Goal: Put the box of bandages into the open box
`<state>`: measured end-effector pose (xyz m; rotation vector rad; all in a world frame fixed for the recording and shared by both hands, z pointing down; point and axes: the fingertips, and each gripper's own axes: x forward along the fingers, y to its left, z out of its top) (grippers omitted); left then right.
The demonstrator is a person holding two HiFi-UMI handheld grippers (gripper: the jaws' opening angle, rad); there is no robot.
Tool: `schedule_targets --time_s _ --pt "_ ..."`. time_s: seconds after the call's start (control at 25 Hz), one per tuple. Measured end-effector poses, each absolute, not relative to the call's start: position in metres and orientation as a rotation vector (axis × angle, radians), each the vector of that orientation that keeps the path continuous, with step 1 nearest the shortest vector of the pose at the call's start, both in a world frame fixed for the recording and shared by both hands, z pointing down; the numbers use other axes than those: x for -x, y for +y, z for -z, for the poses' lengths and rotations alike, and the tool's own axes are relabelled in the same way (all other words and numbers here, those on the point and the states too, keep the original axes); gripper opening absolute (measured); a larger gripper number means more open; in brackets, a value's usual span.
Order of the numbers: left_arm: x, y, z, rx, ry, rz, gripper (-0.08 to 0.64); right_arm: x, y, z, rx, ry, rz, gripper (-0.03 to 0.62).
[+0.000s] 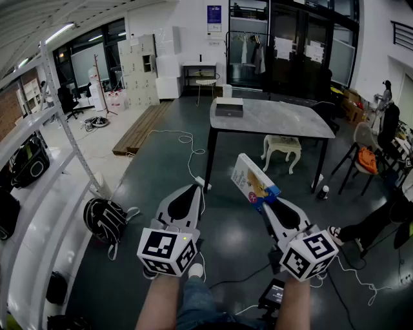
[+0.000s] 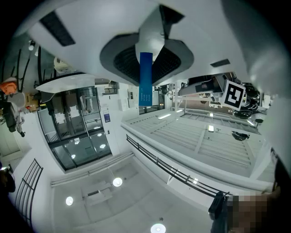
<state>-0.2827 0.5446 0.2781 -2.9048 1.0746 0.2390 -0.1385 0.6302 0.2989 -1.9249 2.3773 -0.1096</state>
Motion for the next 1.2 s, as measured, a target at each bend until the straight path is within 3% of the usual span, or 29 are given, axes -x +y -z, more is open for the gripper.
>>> schedule_targets --time_s 0.48,1.2 --pt "0.256 0.478 -0.280 2.931 1.046 -0.220 0.012 0.117 0.568 -0.297 1.931 2.354 0.143 0.095" --pt "0.241 0.278 -0.301 3.013 1.042 -0.164 0.012 0.108 0.382 -0.317 2.008 2.396 0.229 0.095"
